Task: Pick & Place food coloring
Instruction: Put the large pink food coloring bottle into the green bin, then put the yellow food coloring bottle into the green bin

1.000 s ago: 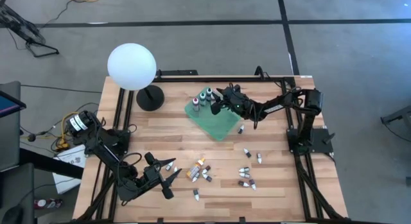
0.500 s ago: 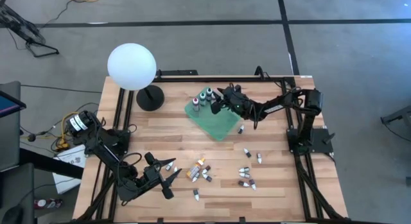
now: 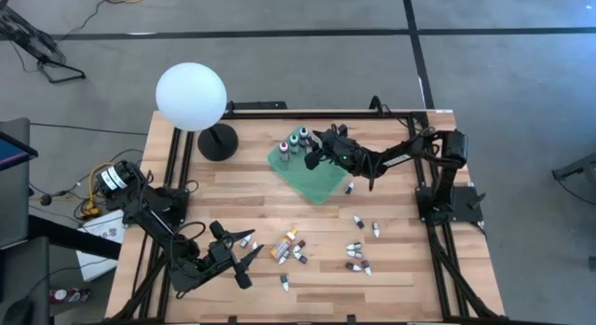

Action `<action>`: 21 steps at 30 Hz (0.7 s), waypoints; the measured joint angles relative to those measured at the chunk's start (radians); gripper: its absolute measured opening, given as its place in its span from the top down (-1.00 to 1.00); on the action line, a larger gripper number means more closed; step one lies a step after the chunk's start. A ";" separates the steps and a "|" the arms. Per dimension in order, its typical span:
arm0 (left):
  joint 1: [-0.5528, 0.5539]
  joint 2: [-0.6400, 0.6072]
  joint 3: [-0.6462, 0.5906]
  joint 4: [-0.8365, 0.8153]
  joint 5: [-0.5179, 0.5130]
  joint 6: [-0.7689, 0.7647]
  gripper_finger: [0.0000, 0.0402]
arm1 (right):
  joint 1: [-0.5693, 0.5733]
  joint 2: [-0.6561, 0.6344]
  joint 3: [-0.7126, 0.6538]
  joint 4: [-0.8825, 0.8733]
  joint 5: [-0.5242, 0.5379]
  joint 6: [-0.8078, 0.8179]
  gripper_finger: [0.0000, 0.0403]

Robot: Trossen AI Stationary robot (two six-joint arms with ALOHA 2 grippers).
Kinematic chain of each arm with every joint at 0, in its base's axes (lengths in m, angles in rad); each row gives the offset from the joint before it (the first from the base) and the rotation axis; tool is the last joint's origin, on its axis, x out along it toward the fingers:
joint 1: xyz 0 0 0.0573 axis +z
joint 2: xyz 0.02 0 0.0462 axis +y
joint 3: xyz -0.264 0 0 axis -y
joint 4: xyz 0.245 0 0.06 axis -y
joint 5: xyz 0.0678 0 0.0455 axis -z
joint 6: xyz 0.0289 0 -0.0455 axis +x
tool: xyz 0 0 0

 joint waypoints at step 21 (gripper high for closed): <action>0.000 0.000 0.000 -0.003 0.010 0.000 -0.08 | 0.184 -0.445 0.000 -0.246 0.023 -0.222 0.33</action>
